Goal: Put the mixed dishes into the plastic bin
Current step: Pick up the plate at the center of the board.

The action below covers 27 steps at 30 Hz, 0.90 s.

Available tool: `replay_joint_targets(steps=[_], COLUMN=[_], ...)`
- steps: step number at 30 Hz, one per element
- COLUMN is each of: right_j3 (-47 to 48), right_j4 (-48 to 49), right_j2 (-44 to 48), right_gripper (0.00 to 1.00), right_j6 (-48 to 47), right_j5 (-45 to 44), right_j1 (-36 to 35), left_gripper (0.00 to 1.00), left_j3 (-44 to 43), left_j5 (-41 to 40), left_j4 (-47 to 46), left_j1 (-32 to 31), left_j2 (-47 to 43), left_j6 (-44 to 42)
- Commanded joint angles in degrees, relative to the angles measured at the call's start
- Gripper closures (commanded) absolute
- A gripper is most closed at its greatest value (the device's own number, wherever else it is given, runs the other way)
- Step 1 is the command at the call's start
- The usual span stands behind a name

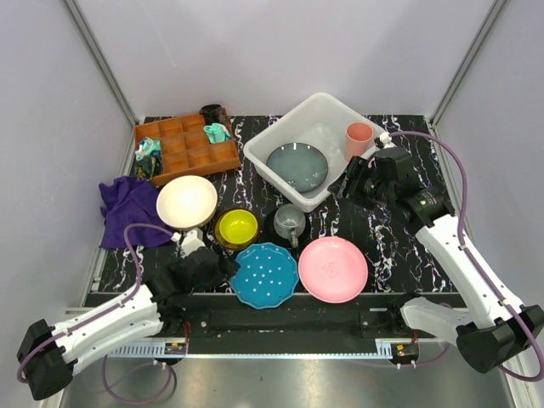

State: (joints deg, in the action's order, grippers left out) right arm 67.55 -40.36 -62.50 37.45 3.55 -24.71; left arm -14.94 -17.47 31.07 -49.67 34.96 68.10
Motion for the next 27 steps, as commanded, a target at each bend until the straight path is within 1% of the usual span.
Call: replay_joint_targets(steps=[1, 7, 15, 27], right_j3=[0.13, 0.04, -0.58, -1.37], right_j4=[0.63, 0.63, 0.81, 1.07], right_j2=[1.15, 1.06, 0.98, 0.98], right_gripper=[0.34, 0.34, 0.34, 0.33], right_j6=[0.60, 0.60, 1.04, 1.05], right_j5=[1.19, 1.37, 1.55, 1.99], right_j1=[-0.25, -0.25, -0.25, -0.25], left_gripper=[0.16, 0.20, 0.27, 0.48], left_j3=[1.75, 3.60, 4.30, 6.94], left_j5=[-1.95, -0.90, 0.42, 1.39], left_j4=[-3.91, -8.56, -11.47, -12.96], left_j1=[-0.43, -0.52, -1.30, -2.10], left_j2=[0.46, 1.51, 4.59, 3.63], left_j6=[1.16, 0.90, 0.28, 0.55])
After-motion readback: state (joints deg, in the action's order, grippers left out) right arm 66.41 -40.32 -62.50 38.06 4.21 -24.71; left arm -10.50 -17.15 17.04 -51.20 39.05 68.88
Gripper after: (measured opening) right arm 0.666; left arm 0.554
